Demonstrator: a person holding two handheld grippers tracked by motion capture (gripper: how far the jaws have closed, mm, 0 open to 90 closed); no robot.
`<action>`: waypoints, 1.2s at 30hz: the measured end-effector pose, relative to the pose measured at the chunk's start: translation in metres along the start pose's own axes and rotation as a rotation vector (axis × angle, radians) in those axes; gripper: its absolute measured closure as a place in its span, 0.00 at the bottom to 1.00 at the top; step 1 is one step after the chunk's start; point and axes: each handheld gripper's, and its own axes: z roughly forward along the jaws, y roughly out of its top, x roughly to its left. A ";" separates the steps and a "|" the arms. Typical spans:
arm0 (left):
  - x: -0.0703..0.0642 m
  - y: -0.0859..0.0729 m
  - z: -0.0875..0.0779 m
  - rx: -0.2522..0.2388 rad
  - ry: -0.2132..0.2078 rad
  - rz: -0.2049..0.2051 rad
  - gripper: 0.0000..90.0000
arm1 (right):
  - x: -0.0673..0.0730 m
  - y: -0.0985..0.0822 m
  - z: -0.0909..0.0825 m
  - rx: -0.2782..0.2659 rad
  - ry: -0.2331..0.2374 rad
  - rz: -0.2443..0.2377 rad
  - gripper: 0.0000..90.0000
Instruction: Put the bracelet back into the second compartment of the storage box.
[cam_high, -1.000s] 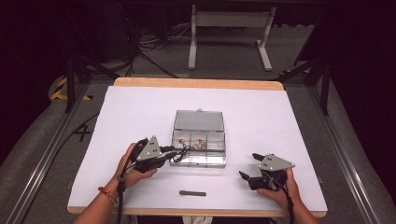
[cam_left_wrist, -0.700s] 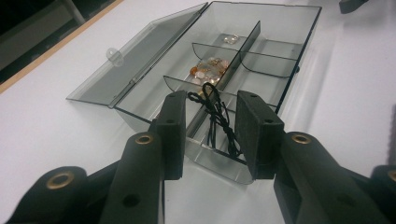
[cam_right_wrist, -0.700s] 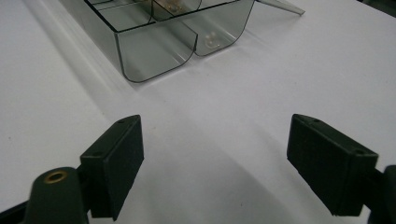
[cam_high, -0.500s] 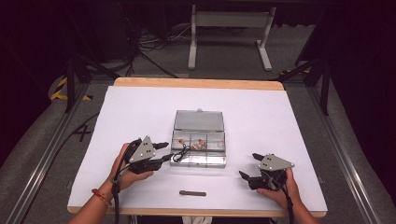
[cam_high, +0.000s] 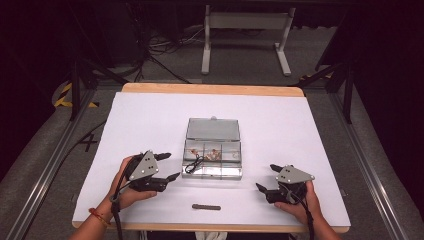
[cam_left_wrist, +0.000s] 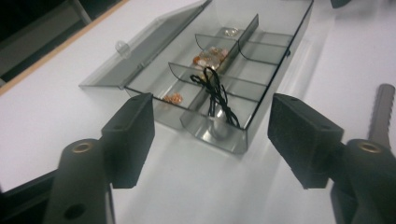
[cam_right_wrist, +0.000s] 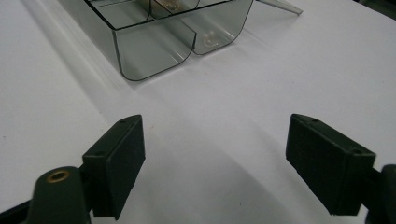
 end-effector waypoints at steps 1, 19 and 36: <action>0.000 -0.002 0.000 0.008 0.002 0.000 0.32 | 0.000 0.000 0.000 0.001 0.001 0.003 0.23; -0.014 -0.035 -0.004 0.040 -0.001 -0.070 0.18 | 0.000 0.000 -0.002 -0.012 0.015 0.007 0.27; -0.014 -0.049 0.000 0.034 0.018 -0.125 0.15 | 0.022 0.015 -0.006 -0.084 0.193 -0.005 0.48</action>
